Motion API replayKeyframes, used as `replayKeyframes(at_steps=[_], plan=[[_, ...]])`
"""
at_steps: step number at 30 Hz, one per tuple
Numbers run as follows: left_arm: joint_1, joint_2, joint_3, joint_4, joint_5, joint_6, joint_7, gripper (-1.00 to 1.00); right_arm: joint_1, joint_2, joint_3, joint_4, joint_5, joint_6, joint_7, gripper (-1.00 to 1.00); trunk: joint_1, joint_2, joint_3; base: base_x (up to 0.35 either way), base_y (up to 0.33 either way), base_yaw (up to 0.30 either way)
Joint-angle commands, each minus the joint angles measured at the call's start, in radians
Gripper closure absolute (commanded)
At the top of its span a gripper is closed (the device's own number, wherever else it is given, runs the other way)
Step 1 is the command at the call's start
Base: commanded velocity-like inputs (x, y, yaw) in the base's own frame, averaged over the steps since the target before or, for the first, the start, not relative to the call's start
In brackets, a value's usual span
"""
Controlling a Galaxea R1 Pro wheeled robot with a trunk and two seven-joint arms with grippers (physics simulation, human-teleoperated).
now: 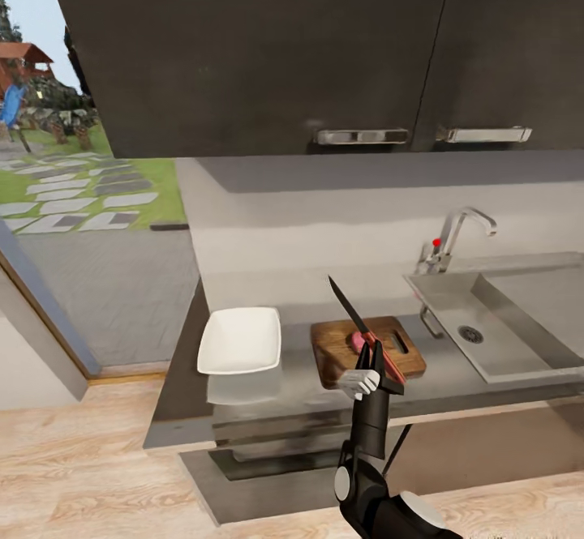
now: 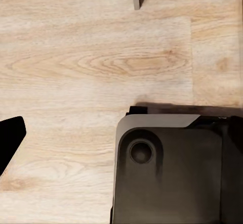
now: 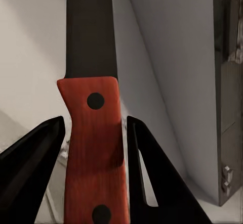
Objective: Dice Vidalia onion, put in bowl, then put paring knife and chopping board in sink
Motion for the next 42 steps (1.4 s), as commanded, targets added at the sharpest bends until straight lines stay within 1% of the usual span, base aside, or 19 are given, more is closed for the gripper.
replayKeyframes(at_steps=[1,12,18,23,29,31,33,34,42], plan=[[-0.002,-0.001,-0.009,0.004,0.010,-0.007,0.001,-1.00,-0.002,-0.001,0.002,0.000,0.000,0.009,-0.002,1.00,0.001,-0.002,-0.001,0.000,0.157,-0.230],[-0.002,-0.001,-0.009,0.004,0.010,-0.007,0.001,-1.00,-0.002,-0.002,0.002,0.001,-0.001,0.009,-0.001,1.00,0.001,-0.002,0.012,0.003,0.222,-0.230],[-0.002,-0.001,-0.009,0.004,0.010,-0.007,0.001,-1.00,-0.002,-0.002,0.002,0.001,-0.001,0.009,0.000,1.00,0.001,-0.002,0.019,0.154,0.236,-0.221],[-0.002,-0.001,-0.009,0.004,0.010,-0.006,0.001,-1.00,-0.002,-0.003,0.002,0.001,0.000,0.009,0.037,1.00,0.001,-0.002,0.023,0.278,0.120,-0.188],[-0.002,-0.001,-0.009,0.004,0.010,-0.007,0.001,-1.00,-0.002,-0.006,0.002,0.002,0.000,0.010,0.054,1.00,0.001,-0.002,0.024,0.134,0.019,-0.034],[-0.002,-0.001,-0.009,0.004,0.010,-0.007,0.001,-1.00,-0.002,-0.013,0.002,0.003,0.000,0.010,0.055,1.00,0.001,-0.002,0.024,0.017,0.002,-0.004],[-0.002,-0.001,-0.009,0.004,0.010,-0.006,0.001,-1.00,-0.002,-0.031,0.002,0.004,-0.001,0.010,0.056,1.00,0.001,-0.002,0.024,0.006,0.001,-0.001],[-0.002,-0.001,-0.009,0.004,0.010,-0.006,0.001,-1.00,-0.002,-0.034,0.002,0.004,-0.001,0.011,0.056,1.00,0.001,-0.002,0.024,0.003,0.000,-0.001],[-0.002,-0.001,-0.009,0.004,0.010,-0.007,0.001,-1.00,-0.002,-0.041,0.001,0.013,-0.003,0.023,0.062,1.00,0.001,-0.002,0.024,0.000,0.000,0.000]])
